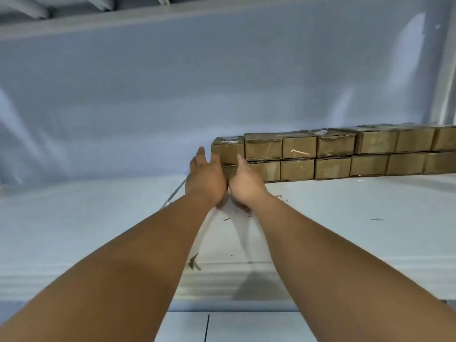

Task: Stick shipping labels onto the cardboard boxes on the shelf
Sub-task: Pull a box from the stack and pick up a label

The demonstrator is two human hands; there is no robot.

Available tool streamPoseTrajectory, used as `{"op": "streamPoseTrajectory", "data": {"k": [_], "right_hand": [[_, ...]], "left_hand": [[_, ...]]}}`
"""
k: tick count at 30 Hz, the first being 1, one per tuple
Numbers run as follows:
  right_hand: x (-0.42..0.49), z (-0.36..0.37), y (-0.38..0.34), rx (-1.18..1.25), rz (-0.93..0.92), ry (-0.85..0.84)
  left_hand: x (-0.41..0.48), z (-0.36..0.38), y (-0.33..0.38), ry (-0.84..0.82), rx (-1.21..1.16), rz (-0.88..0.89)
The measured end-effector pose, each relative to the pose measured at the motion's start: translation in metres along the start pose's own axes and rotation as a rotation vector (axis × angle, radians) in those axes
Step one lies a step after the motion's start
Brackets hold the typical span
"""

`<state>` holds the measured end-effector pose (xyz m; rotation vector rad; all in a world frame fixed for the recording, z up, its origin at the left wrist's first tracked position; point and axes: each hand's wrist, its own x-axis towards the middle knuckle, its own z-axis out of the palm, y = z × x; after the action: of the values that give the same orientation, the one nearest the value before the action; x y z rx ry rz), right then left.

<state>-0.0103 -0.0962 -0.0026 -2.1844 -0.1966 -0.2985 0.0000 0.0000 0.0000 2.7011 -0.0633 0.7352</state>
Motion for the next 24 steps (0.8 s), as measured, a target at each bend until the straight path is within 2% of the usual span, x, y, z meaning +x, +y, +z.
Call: {"op": "streamPoseTrajectory", "data": {"k": [4,12,21,24], "right_hand": [[0.006,-0.001,0.005,0.029,0.021,0.14],[0.012,-0.001,0.011,0.049,0.057,0.297],[0.005,-0.001,0.016,0.057,0.072,0.274],[-0.005,-0.002,0.011,0.06,0.088,0.255]], "left_hand": [[0.023,0.007,0.012,0.074,-0.031,-0.021],[0.051,0.022,0.03,0.012,-0.217,-0.193],[0.052,0.022,0.041,0.183,-0.164,-0.276],[0.044,0.016,0.032,0.104,-0.098,-0.281]]}}
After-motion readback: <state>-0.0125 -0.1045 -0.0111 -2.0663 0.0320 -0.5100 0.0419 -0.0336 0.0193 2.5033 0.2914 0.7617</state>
